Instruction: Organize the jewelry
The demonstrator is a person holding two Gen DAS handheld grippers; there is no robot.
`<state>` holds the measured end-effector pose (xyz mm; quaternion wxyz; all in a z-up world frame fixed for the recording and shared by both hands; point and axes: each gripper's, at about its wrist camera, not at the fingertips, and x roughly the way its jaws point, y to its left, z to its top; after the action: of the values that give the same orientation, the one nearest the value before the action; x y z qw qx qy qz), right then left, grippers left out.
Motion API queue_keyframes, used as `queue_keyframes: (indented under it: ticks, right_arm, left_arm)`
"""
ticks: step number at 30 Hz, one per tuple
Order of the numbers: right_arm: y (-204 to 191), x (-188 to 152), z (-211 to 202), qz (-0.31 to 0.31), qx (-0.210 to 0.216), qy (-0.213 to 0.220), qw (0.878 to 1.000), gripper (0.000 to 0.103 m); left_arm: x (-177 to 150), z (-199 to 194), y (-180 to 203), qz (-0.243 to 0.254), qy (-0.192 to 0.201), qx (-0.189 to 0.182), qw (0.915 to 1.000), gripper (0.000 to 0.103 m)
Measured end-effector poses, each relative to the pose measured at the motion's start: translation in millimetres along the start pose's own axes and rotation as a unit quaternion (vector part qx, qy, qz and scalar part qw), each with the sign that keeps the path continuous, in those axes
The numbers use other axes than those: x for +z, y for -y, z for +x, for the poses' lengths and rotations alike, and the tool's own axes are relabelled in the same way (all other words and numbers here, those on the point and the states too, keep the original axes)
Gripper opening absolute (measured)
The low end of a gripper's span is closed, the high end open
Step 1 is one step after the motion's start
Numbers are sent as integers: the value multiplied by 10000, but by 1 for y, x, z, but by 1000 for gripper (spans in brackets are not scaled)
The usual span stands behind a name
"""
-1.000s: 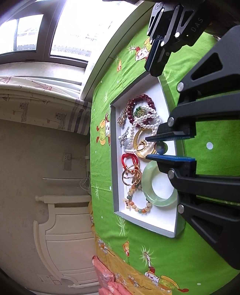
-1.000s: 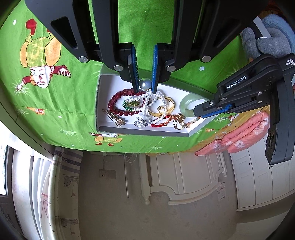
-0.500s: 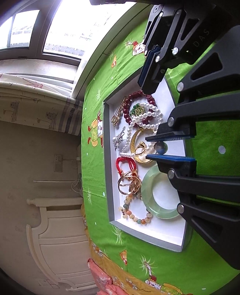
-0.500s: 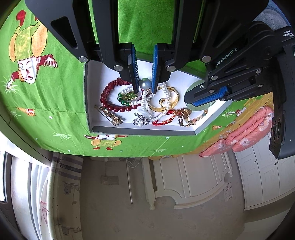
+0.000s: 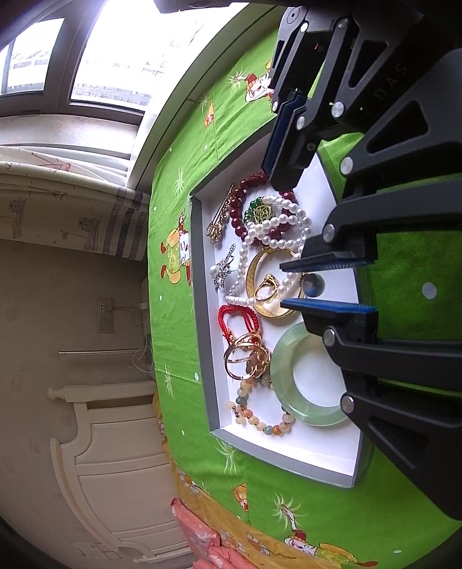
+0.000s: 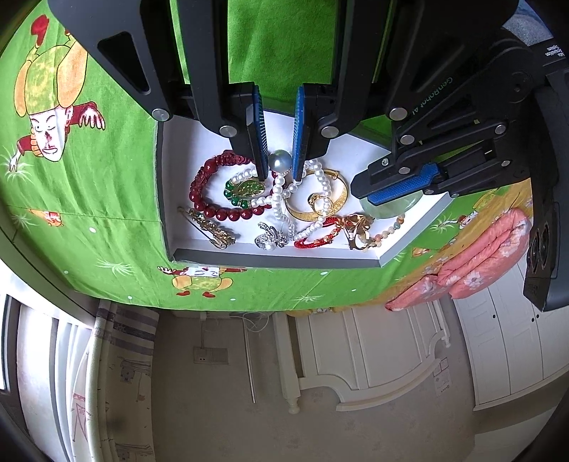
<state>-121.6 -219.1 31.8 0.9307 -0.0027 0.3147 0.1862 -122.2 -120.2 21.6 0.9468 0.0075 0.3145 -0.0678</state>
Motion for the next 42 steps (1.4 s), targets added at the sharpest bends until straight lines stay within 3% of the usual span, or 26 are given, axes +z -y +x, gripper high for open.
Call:
queue_keyframes:
  ticks: [1,3,4,5,7,10,12,18,24,27,42]
  right_arm:
    - [2,0,-1,62,-46,19,10000,21]
    - [7,-1,-1,219,-76,-10,9997,29]
    - [9,-2,-1,302,-126,-28,9995,34]
    - [11,-2,-2,372,-174,-22,9992,45]
    - [12,-2,-8,434,-177,103,9988,60]
    - [9,0,-10,524,-218,134,9983,67]
    - [5,0,-11,573,-261,184,9978,76]
    - [-11,-2,-3,386,-667,152,9969,84]
    - [-2,-4,6,633,-910,-37,9938,86]
    - [1,-5,6,690,-869,-7,9938,86]
    - [-3,-6,4,592,-828,77,9948,86]
  left_arm:
    - [0,-2,-2,-66,55,123,9999,51]
    - [-1,-7,-10,-299,172,272,9990,65]
    - [-1,-8,-14,-378,170,251,9988,67]
    - [-2,-9,-18,-403,168,277,9987,69]
    - [-4,-15,-23,-402,234,449,9979,80]
    - [-7,-28,-34,-439,508,607,9959,95]
    - [-8,-35,-41,-412,721,719,9939,99]
    - [-8,-42,-59,-254,830,746,9934,100]
    - [-9,-27,-62,-271,444,799,9954,100]
    - [-11,-23,-65,-342,299,860,9953,100]
    - [-14,-29,-64,-299,478,740,9957,100]
